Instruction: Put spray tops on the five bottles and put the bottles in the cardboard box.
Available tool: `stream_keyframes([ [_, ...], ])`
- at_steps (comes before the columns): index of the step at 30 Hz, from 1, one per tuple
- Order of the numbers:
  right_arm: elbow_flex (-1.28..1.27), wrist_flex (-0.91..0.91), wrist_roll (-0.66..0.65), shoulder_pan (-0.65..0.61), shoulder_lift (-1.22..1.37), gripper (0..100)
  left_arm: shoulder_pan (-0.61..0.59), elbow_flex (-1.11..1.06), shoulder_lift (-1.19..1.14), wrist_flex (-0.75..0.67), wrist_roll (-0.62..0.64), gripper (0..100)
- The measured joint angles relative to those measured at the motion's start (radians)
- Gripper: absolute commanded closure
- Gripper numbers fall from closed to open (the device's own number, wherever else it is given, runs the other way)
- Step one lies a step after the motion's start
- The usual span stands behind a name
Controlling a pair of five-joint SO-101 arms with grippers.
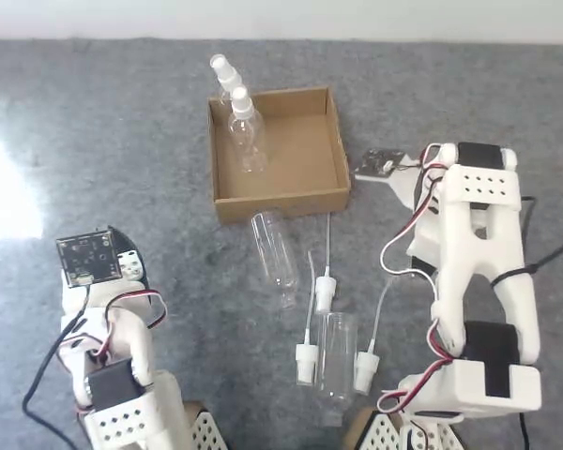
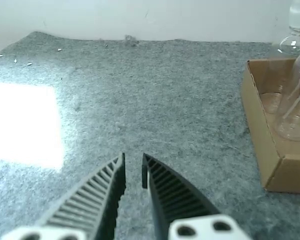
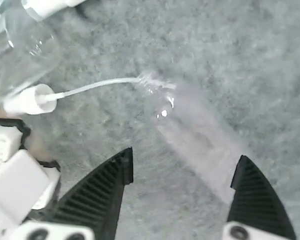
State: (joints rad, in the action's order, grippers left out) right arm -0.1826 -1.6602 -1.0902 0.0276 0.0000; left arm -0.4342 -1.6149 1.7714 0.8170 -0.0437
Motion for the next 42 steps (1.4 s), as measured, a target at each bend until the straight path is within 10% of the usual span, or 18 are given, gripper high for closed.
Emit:
stream_keyframes([
  [16, -0.233, 0.255, -0.276, -0.006, 0.000, 71.3, 0.000, 0.000, 0.000, 0.000, 0.000, 94],
  [42, -0.430, 0.635, -0.287, 0.095, 0.000, 83.6, 0.002, 0.000, 0.000, 0.000, 0.000, 94],
])
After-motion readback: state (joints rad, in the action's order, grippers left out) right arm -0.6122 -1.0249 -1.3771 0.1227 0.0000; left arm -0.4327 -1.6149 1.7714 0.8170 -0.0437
